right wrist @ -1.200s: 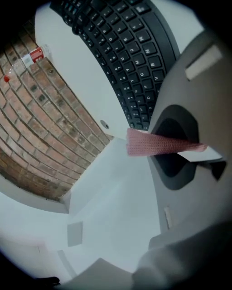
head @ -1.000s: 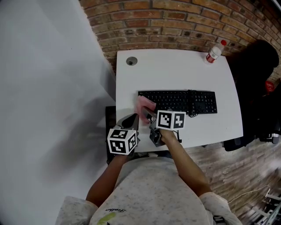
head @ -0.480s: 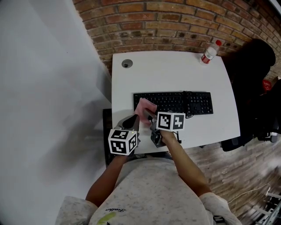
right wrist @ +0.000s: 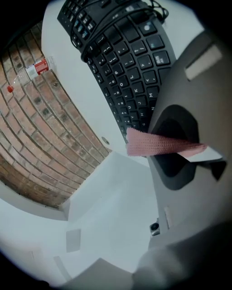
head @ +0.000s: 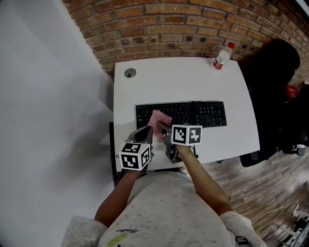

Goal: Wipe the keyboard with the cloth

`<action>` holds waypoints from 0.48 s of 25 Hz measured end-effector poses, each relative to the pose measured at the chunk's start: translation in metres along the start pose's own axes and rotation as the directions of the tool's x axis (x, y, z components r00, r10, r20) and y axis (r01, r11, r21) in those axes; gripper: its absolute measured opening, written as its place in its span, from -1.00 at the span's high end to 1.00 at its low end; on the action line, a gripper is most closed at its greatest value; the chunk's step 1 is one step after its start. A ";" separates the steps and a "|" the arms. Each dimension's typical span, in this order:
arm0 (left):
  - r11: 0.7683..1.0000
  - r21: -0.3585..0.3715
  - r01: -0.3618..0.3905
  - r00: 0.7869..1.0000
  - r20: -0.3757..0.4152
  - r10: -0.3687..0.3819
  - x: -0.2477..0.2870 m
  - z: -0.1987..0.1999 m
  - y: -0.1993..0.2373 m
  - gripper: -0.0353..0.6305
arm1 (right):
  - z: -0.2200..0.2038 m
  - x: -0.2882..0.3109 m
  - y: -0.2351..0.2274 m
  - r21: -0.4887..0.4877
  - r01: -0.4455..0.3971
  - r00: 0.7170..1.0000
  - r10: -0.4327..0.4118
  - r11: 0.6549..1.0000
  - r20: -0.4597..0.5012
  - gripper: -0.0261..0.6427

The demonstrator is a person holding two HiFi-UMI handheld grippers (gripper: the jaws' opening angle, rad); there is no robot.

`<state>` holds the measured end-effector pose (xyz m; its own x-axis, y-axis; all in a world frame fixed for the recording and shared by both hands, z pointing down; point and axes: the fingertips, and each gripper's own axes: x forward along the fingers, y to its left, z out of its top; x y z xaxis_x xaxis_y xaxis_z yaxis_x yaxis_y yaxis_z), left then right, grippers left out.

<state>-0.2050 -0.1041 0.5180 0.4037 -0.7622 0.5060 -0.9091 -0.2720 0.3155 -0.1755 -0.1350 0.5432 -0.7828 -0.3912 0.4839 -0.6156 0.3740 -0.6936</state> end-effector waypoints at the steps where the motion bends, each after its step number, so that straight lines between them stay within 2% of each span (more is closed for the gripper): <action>1: 1.000 0.002 0.000 1.000 0.000 0.000 0.002 0.001 -0.003 0.91 | 0.001 -0.003 -0.003 -0.001 0.000 1.000 0.000 1.000 0.001 0.86; 12: 1.000 0.016 0.015 1.000 -0.009 -0.015 0.021 -0.002 -0.041 0.90 | 0.011 -0.038 -0.032 0.011 0.012 1.000 -0.012 1.000 0.027 0.86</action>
<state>-0.1586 -0.1079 0.5169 0.4179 -0.7531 0.5081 -0.9045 -0.2929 0.3098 -0.1247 -0.1412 0.5415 -0.7726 -0.4183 0.4776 -0.6238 0.3603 -0.6936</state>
